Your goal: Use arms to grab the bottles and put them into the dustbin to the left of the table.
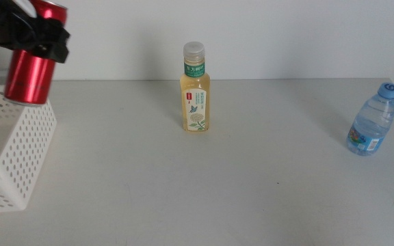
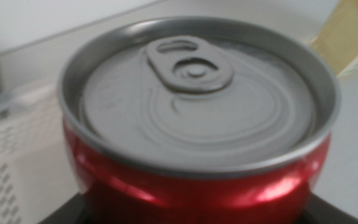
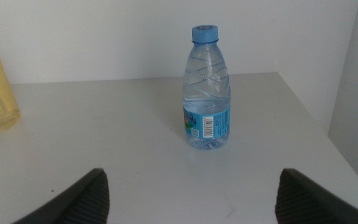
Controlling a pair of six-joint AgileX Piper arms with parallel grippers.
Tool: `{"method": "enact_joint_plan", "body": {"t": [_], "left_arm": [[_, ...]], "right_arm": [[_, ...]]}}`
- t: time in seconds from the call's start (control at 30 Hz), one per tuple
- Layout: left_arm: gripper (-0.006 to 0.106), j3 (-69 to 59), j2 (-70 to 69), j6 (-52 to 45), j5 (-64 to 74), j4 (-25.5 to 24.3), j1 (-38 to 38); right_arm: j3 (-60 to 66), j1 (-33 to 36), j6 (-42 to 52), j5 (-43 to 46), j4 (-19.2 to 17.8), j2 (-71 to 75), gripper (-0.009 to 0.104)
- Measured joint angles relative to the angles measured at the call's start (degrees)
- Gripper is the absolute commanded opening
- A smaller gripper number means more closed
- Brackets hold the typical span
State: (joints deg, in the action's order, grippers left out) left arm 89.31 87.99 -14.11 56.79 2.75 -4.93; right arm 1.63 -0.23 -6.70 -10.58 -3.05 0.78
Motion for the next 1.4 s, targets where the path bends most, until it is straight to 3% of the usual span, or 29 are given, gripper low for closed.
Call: {"method": "enact_joint_plan", "body": {"t": [0.17,0.43,1.2,1.4], "left_arm": [[0.002,10.57,4.61,-3.10,12.78,0.60,11.10],[0.002,16.55,12.47,-4.39,15.51,0.22,21.56],[0.002,14.73,30.90,-3.27,14.20,-1.56,23.75],[0.011,14.73,33.19,-2.83,13.88,-1.58,23.75]], "right_arm": [[0.00,0.00,0.00,0.00,0.00,0.00,0.092],[0.00,0.00,0.00,0.00,0.00,0.00,0.092],[0.00,0.00,0.00,0.00,0.00,0.00,0.092],[0.00,0.00,0.00,0.00,0.00,0.00,0.092]]}}
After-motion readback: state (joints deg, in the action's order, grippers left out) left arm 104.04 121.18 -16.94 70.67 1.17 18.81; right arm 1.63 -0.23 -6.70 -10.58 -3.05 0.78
